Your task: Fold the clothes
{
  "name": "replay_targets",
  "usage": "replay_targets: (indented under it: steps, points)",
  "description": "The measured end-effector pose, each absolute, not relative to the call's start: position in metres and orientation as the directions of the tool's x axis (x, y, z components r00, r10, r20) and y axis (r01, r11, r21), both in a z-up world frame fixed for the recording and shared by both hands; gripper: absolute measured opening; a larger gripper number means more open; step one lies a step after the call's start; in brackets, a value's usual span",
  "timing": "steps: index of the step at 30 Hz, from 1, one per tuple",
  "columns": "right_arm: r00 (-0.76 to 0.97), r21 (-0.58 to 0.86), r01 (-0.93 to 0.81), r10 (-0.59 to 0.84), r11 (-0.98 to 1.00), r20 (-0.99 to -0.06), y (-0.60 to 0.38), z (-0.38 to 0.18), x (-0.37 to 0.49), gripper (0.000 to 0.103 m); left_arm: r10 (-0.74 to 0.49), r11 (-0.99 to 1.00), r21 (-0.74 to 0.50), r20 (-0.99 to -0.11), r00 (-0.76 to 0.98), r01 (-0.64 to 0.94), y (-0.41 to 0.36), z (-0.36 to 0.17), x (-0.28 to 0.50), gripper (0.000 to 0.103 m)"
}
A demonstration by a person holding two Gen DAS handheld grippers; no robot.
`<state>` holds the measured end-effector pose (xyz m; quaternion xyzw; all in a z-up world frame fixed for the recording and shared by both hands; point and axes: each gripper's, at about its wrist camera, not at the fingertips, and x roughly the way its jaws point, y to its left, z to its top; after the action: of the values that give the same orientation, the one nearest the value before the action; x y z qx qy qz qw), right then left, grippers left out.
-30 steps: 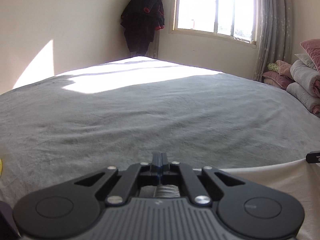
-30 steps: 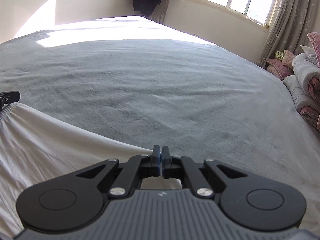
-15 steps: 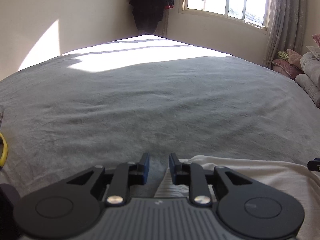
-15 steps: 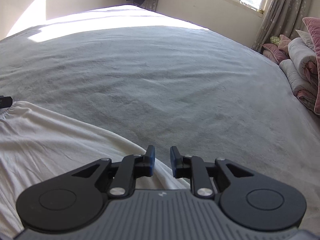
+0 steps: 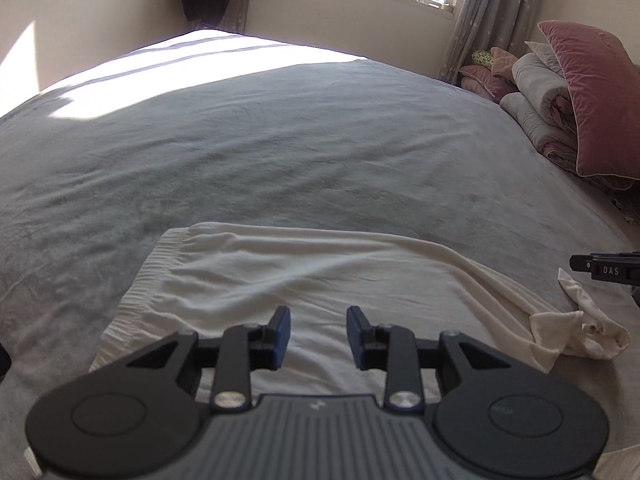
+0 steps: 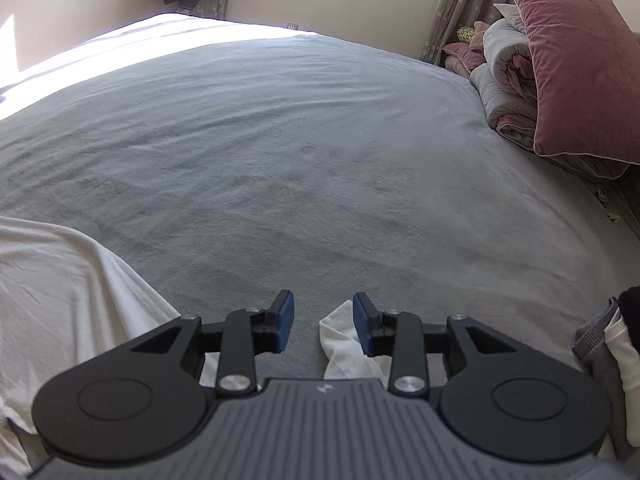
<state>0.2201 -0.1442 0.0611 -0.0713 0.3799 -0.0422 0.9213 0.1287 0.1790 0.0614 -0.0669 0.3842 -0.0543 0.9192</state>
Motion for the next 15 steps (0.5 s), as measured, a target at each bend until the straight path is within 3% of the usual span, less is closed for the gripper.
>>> replay_targets:
  steps: [4,8,9,11,15]
  points:
    - [0.682,-0.118,0.053,-0.122,0.992,-0.721,-0.169,0.051,0.219,0.036,-0.217,0.971,-0.229,-0.704,0.676,0.074,0.156,0.057,0.112,0.031]
    - [0.670,-0.059,0.050,-0.078,0.997,-0.738,-0.175,0.038,0.222,0.034,-0.296,0.945,-0.308,-0.656,0.694,0.112,0.137,0.044,0.095,0.031]
    - [0.669,-0.049,0.049,-0.069,0.998,-0.740,-0.175,0.034,0.222,0.022,-0.312,0.939,-0.319,-0.637,0.705,0.126,0.131,0.040,0.091,0.031]
    - [0.673,-0.045,0.046,-0.064,0.998,-0.737,-0.175,0.029,0.221,0.006,-0.317,0.940,-0.303,-0.615,0.722,0.154,0.120,0.032,0.088,0.031]
    - [0.707,-0.041,0.044,-0.060,0.998,-0.705,-0.183,0.034,0.213,0.005,-0.317,0.946,-0.265,-0.623,0.715,0.189,0.106,0.021,0.089,0.031]
